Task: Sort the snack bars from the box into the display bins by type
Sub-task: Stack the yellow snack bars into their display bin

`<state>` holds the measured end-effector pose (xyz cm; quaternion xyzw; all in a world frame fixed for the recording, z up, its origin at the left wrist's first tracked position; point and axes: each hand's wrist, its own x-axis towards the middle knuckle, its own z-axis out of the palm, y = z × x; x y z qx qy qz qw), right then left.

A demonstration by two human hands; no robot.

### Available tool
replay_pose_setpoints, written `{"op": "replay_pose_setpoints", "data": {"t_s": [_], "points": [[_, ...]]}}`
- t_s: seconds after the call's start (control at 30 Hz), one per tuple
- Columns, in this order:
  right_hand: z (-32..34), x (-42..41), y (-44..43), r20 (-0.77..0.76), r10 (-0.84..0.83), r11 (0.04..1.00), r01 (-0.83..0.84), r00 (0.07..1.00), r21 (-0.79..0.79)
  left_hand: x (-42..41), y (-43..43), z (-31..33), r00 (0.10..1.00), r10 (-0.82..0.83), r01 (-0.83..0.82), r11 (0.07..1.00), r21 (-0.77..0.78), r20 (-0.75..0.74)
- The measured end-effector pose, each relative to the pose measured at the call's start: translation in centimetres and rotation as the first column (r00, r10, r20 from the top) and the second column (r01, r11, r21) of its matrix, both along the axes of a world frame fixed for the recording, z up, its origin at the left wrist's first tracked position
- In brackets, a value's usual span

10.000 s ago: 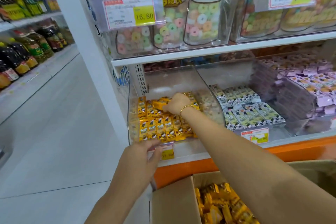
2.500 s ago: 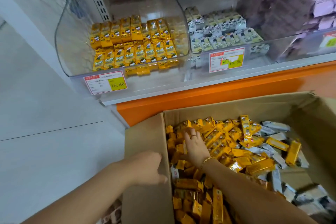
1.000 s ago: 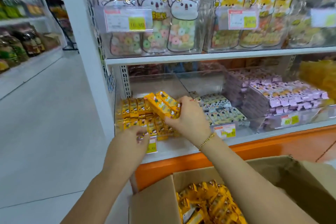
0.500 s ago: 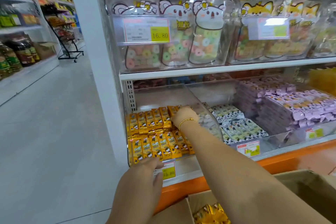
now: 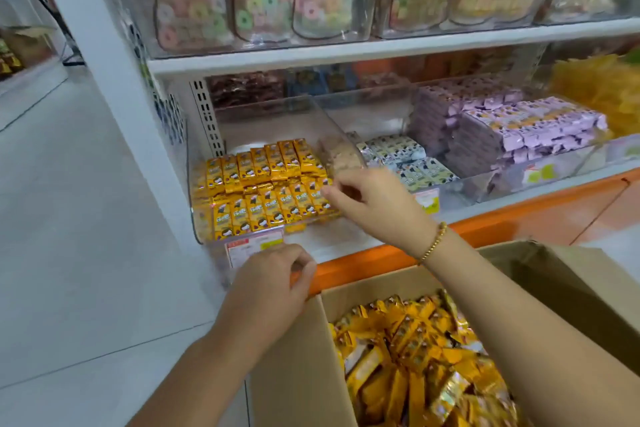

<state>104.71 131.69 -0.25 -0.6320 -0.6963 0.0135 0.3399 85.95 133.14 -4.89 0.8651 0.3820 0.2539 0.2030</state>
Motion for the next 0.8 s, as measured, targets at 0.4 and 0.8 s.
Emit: {"op": "replay_pose_setpoints", "data": {"t_s": [0.4,0.8], "points": [[-25.0,11.9,-11.8,0.06,-0.124,0.554,0.12,0.99,-0.824,2.3,-5.3,-9.5,0.625,-0.406,0.027,0.864,-0.502,-0.666],[-30.6,8.8,-9.1,0.154,0.602,0.29,-0.035,0.783,-0.956,6.0,-3.8,-10.6,0.579,-0.381,-0.138,0.825,-0.547,-0.721]]}}
